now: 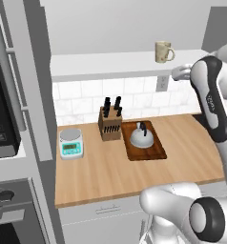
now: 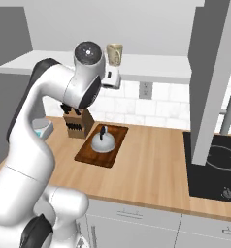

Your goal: Pick the kettle from the counter and place it on the tray. Then pick the mug from the cabinet and place it on the tray. Then close the cabinet doors.

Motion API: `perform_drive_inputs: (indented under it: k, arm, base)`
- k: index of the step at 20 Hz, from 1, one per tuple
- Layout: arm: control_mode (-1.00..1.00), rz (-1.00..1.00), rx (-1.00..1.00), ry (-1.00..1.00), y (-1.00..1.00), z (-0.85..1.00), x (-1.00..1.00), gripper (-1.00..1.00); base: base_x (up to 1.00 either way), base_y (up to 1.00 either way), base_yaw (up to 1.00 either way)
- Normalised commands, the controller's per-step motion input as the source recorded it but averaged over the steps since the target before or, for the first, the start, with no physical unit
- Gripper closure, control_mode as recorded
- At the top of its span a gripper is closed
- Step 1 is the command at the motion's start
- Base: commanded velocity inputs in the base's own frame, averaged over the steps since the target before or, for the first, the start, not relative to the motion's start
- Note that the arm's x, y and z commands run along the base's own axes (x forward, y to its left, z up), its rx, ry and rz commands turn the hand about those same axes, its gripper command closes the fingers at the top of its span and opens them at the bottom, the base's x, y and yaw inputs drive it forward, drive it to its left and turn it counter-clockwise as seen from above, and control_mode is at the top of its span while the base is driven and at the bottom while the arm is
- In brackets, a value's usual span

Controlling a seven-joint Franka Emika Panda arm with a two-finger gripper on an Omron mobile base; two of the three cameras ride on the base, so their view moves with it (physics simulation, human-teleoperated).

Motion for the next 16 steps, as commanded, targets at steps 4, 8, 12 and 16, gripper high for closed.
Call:
perform_drive_inputs:
  k: [4,8,12,16]
  arm:
    - [-1.00,0.00,0.08,-0.10,-0.16,0.20,0.21,-1.00]
    - [-1.00,0.00,0.05,-0.02,-0.15,0.26,0.39,-1.00]
    - [-1.00,0.02,0.02,-0.02,-0.20,0.21,0.48,-1.00]
    - [-1.00,0.09,0.00,-0.06,-0.34,0.06,0.47,-1.00]
  base:
    - [0.00,0.00,0.00]
    - [0.00,0.00,0.00]
    - [0.00,0.00,0.00]
    - [0.00,0.00,0.00]
